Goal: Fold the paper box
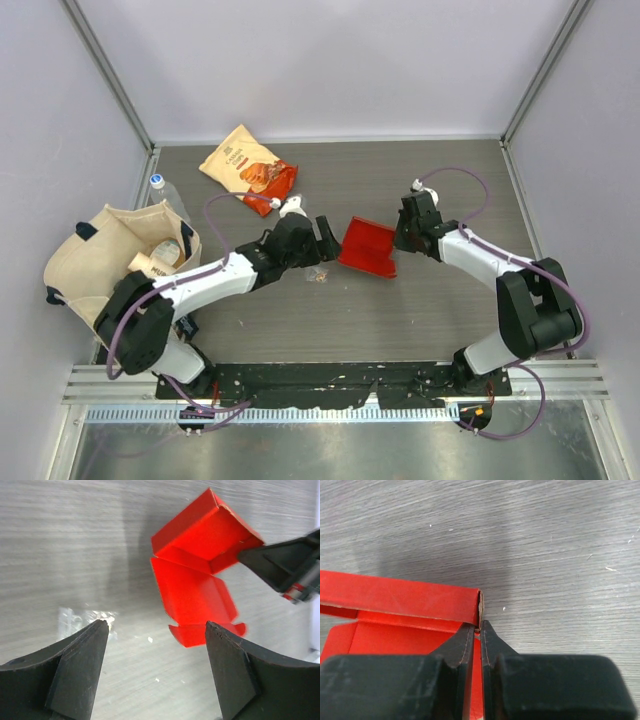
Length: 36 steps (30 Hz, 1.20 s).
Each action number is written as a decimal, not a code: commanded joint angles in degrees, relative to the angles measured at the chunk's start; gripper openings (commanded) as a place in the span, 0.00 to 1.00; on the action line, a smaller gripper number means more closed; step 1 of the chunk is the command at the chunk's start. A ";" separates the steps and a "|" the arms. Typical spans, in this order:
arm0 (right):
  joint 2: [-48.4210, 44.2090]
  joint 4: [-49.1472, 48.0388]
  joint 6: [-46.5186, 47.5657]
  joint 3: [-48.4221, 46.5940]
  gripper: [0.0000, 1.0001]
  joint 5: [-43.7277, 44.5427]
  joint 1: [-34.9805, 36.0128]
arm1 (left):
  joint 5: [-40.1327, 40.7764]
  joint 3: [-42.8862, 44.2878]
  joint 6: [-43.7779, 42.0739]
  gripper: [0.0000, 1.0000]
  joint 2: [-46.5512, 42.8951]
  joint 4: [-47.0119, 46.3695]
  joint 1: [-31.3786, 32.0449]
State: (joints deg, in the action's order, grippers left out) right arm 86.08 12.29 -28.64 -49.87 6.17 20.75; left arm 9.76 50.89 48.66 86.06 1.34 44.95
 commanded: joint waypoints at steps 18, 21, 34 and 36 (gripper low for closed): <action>-11.11 2.65 -22.42 5.39 0.01 6.75 0.69 | -5.63 9.75 27.89 0.62 8.59 -0.20 6.99; -11.20 2.47 -23.47 6.01 0.01 5.87 0.96 | -3.18 11.15 27.10 0.57 10.00 0.15 7.26; -16.38 -1.21 -15.08 8.30 0.31 2.18 2.54 | 4.47 11.77 18.32 0.00 8.95 5.50 7.70; -18.04 -0.70 -9.88 7.51 0.60 -1.16 2.63 | 7.11 12.91 14.03 0.00 7.46 10.42 7.78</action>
State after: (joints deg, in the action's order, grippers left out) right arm 72.66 15.00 -48.25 -40.75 9.54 23.05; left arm 11.14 60.69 70.83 96.64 4.51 52.42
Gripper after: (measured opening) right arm 0.448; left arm 0.027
